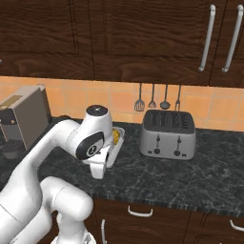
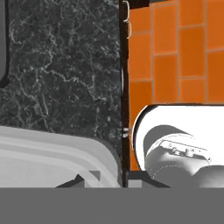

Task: Take the meat container that has the chicken drumstick and place it on the second highest rack of the freezer. Then take the vegetable container that has the avocado and squash and place it on the highest rack of the freezer.

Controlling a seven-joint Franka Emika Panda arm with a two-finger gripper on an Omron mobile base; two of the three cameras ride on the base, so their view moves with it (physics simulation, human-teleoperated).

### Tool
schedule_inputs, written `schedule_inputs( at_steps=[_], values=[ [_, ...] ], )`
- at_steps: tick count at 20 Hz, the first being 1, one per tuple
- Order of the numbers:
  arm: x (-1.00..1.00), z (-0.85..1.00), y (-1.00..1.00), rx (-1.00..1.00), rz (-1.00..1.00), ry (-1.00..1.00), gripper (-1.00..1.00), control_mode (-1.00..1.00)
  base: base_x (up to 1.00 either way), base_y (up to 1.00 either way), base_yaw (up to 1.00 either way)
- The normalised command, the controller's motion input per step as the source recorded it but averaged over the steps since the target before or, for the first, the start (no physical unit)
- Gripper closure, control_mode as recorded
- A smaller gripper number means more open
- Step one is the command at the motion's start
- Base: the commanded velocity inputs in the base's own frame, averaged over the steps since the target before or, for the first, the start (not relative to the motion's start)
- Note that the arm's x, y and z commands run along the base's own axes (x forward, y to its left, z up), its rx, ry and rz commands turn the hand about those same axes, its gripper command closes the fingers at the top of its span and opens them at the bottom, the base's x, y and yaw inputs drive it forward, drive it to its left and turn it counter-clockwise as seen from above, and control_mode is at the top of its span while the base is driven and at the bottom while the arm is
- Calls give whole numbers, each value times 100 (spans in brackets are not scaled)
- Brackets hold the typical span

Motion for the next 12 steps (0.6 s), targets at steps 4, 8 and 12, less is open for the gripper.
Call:
schedule_inputs(
  at_steps=[4,8,12],
  values=[
    [-58,82,59,-1,7,-1,100,-100,0,0,0],
    [-43,90,25,0,7,0,100,-100,0,0,0],
    [-4,49,11,-1,0,0,100,-100,0,0,0]
  ],
)
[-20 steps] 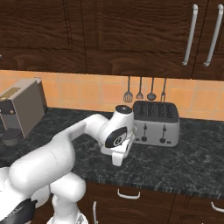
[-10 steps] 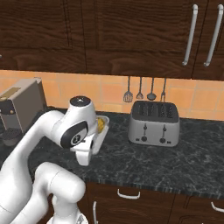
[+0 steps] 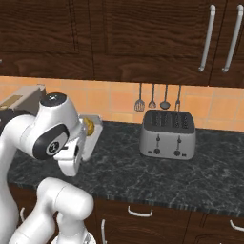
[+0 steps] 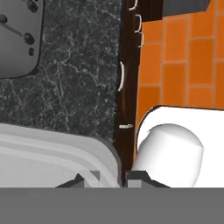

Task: Take the meat container that has the chicken drumstick and place it on the second highest rack of the freezer. Then take the vegetable container that has the avocado and squash and place it on the highest rack of the freezer.

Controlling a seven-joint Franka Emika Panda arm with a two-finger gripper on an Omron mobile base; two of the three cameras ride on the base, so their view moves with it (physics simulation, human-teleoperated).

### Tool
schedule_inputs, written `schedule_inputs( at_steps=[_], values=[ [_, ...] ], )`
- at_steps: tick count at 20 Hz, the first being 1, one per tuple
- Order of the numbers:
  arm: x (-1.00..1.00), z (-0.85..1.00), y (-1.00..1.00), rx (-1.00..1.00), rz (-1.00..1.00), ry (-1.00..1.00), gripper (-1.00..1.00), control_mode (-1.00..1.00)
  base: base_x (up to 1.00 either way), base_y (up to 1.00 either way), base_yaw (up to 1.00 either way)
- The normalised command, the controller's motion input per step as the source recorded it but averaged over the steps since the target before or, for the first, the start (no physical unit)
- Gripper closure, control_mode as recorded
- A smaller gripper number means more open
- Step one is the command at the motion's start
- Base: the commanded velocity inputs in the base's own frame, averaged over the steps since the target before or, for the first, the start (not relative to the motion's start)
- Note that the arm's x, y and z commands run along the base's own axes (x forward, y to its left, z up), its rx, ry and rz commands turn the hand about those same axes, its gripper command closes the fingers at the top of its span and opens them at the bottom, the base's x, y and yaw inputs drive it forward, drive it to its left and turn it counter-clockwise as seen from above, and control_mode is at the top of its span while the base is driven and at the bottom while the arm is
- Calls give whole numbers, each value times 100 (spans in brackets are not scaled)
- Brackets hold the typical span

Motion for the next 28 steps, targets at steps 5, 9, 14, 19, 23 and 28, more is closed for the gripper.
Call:
schedule_inputs(
  at_steps=[5,9,14,19,23,28],
  values=[
    [-23,51,-7,5,-1,3,100,-100,0,0,0],
    [-68,10,-4,11,0,3,100,-100,0,0,0],
    [-49,0,40,0,0,-4,100,-100,0,0,0],
    [32,2,-1,0,8,-4,100,-100,0,0,0],
    [30,12,0,0,6,1,100,-100,0,0,0],
    [4,0,0,0,2,2,100,100,-7,0,0]
  ],
)
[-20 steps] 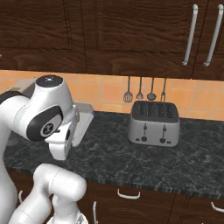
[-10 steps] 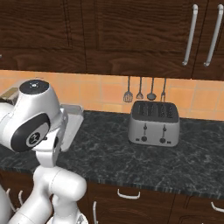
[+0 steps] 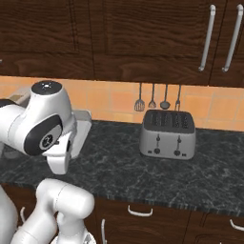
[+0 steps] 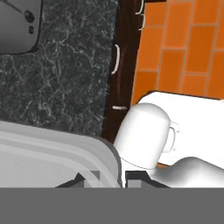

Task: Take the meat container that has the chicken drumstick and place it on the second highest rack of the freezer. Then take the vegetable container that has the avocado and squash and place it on the highest rack of the freezer.

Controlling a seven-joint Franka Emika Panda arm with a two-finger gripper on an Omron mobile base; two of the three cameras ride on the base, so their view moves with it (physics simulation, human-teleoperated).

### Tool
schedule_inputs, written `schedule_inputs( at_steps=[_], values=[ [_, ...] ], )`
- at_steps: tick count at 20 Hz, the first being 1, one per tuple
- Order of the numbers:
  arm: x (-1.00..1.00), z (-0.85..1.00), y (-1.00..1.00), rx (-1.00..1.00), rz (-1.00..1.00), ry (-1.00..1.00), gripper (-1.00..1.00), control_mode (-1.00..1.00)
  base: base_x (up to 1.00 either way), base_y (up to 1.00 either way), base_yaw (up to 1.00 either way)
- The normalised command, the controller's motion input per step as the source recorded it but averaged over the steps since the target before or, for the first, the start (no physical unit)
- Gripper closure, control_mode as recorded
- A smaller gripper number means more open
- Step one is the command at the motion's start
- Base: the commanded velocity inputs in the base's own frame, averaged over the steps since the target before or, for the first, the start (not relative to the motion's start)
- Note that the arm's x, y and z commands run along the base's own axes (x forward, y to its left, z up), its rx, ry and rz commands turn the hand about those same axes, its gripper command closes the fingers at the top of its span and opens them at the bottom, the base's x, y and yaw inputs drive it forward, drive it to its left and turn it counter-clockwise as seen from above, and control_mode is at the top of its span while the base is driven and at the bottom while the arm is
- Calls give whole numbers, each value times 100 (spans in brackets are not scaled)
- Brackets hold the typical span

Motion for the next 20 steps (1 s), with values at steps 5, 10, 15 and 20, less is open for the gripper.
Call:
schedule_inputs(
  at_steps=[5,10,15,20],
  values=[
    [0,0,0,0,0,0,100,100,-91,-18,-29],
    [0,0,0,0,0,0,100,100,-5,0,-92],
    [0,0,0,0,0,0,100,100,0,0,-97],
    [0,0,0,0,0,0,100,100,0,0,-96]
  ],
)
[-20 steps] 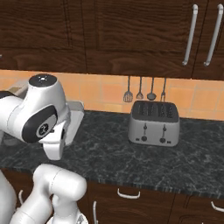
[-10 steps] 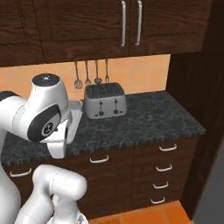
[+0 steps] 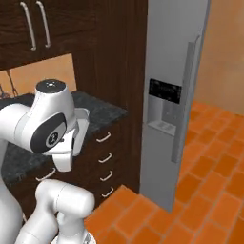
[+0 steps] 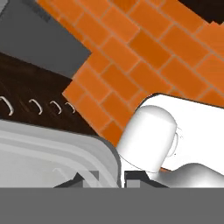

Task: Take the meat container that has the chicken drumstick and place it on the second highest rack of the freezer. Then take the vegetable container that has the avocado and squash and place it on the highest rack of the freezer.

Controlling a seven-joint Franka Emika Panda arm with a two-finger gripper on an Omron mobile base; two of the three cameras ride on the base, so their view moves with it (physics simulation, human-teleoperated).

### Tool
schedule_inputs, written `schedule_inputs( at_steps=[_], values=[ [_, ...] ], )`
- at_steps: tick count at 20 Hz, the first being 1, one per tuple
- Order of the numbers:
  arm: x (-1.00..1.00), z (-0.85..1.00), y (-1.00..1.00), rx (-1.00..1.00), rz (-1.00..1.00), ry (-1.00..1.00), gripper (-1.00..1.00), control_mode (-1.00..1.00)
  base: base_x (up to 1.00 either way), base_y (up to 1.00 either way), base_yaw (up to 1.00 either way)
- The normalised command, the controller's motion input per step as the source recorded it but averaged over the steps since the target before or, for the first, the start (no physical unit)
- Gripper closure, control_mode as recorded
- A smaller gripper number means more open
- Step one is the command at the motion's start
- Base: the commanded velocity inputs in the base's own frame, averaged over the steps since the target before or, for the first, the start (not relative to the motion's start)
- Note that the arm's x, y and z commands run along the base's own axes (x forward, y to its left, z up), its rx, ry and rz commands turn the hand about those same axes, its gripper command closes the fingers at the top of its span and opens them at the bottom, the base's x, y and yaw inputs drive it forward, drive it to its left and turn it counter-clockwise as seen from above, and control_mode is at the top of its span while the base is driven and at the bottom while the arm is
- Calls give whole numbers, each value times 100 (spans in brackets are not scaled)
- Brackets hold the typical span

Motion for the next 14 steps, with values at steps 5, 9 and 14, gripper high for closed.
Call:
schedule_inputs(
  at_steps=[5,9,14],
  values=[
    [0,0,0,0,0,0,100,100,0,0,-91],
    [0,0,0,0,0,0,100,100,4,-5,-81],
    [0,0,0,0,0,0,100,100,53,-88,-10]
  ],
)
